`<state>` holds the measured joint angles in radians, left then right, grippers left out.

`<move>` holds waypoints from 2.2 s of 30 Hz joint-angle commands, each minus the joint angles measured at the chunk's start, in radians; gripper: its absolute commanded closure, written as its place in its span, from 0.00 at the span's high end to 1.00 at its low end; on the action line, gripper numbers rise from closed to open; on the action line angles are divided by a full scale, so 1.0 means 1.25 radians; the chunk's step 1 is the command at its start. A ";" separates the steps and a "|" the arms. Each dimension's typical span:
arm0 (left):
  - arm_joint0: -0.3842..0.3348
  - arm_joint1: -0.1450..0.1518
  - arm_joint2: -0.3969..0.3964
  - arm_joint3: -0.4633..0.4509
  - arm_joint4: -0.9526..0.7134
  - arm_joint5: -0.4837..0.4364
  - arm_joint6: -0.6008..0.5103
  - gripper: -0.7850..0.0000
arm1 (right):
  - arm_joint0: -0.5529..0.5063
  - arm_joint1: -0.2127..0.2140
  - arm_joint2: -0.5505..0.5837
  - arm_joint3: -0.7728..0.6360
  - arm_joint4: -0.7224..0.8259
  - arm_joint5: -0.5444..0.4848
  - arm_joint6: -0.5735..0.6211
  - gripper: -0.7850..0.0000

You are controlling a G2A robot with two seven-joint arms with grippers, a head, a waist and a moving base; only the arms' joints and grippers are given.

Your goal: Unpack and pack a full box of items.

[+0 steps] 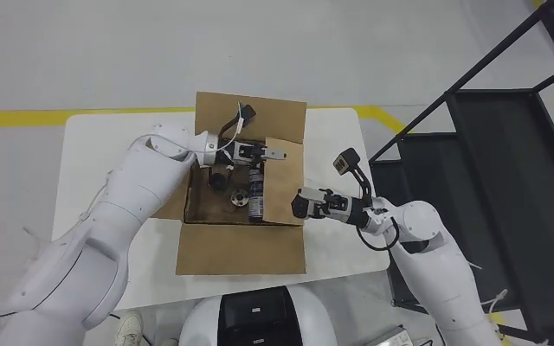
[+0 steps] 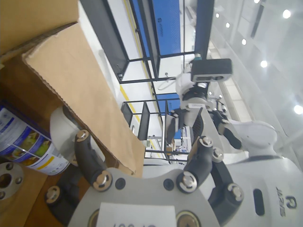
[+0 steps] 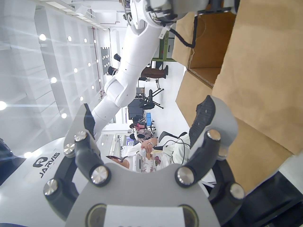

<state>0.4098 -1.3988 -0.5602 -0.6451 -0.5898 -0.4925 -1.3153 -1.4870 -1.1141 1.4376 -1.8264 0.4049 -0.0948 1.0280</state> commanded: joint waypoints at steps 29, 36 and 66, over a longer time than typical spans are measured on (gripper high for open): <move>-0.107 -0.162 0.091 0.109 -0.034 -0.040 0.030 1.00 | -0.198 0.026 0.167 -0.132 -0.018 0.076 -0.128 1.00; -0.079 -0.075 0.004 -0.004 -0.071 -0.005 -0.005 1.00 | -0.188 0.030 0.171 -0.107 -0.046 0.170 -0.166 1.00; 0.143 0.143 -0.212 -0.308 -0.009 0.026 -0.036 1.00 | -0.151 0.036 0.128 -0.283 -0.126 0.136 -0.193 1.00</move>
<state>0.5891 -1.2198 -0.8270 -1.0364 -0.5931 -0.4582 -1.3621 -1.7029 -1.0701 1.6195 -2.1671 0.2716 0.0534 0.7789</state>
